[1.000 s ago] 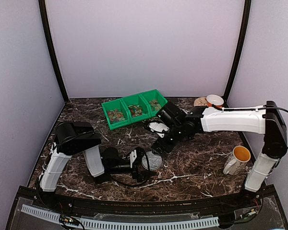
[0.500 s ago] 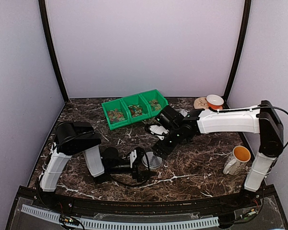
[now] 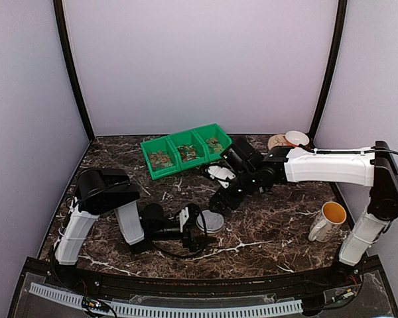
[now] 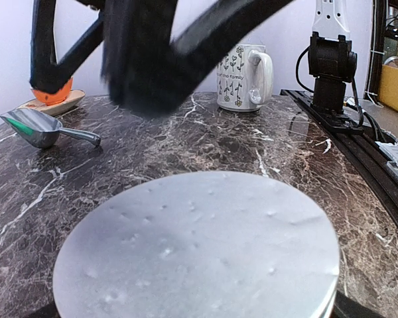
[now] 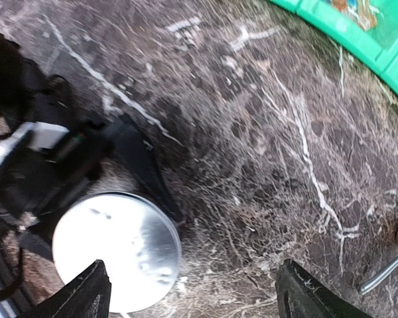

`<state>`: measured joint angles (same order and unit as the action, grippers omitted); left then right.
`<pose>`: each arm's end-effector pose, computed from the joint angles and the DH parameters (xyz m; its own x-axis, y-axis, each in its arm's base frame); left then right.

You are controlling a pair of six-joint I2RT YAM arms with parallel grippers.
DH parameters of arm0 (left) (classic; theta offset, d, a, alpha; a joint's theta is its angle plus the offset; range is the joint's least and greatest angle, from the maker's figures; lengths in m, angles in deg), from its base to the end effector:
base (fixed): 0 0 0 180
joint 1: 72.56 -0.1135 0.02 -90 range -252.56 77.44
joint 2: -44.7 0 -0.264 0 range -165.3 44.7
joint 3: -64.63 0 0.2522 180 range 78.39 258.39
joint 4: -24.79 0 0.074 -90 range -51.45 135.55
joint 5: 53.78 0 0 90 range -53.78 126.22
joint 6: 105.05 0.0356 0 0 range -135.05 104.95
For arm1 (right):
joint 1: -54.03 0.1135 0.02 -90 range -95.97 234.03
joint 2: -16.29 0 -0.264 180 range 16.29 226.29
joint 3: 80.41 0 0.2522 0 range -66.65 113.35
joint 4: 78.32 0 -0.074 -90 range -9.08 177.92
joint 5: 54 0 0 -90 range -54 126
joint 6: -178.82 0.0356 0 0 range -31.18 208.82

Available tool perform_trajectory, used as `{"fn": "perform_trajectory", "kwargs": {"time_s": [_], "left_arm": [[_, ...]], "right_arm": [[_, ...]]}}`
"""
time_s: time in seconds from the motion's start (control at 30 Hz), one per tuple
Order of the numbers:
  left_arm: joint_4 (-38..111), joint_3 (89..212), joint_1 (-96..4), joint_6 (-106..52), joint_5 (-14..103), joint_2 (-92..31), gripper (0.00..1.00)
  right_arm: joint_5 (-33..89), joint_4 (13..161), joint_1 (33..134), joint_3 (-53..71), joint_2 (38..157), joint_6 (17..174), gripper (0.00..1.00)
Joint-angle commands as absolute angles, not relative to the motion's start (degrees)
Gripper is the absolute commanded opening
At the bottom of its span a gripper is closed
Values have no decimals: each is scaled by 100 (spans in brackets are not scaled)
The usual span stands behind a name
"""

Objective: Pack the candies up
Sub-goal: Press the box lid onto the packing bottle.

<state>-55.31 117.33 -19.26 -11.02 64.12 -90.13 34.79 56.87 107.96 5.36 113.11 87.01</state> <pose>0.1935 -0.2874 0.0472 0.0483 0.0391 -0.9981 0.9871 0.1508 0.0537 0.2116 0.2917 0.2366 -0.4613 -0.6870 -0.5615 -0.8301 0.5576 -0.0003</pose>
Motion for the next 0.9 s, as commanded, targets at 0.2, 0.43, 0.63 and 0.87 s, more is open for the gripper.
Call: {"fn": "perform_trajectory", "kwargs": {"time_s": [0.2, 0.43, 0.63, 0.87], "left_arm": [[-4496, 11390, -1894, -486, 6092, -9834, 93], [-4498, 11390, -1894, -485, 6083, -9838, 93], [-4479, 11407, -1894, -482, 6091, -9831, 93], [-4503, 11373, -1894, -477, 6083, -9826, 93]], "right_arm": [[2967, 5926, 10933, 381, 11501, 8614, 90], [3178, 5738, 11118, 322, 11811, 8558, 90], [3259, 5685, 11142, 325, 11632, 8515, 90], [3455, 5668, 11103, 428, 11347, 8457, 91]]}}
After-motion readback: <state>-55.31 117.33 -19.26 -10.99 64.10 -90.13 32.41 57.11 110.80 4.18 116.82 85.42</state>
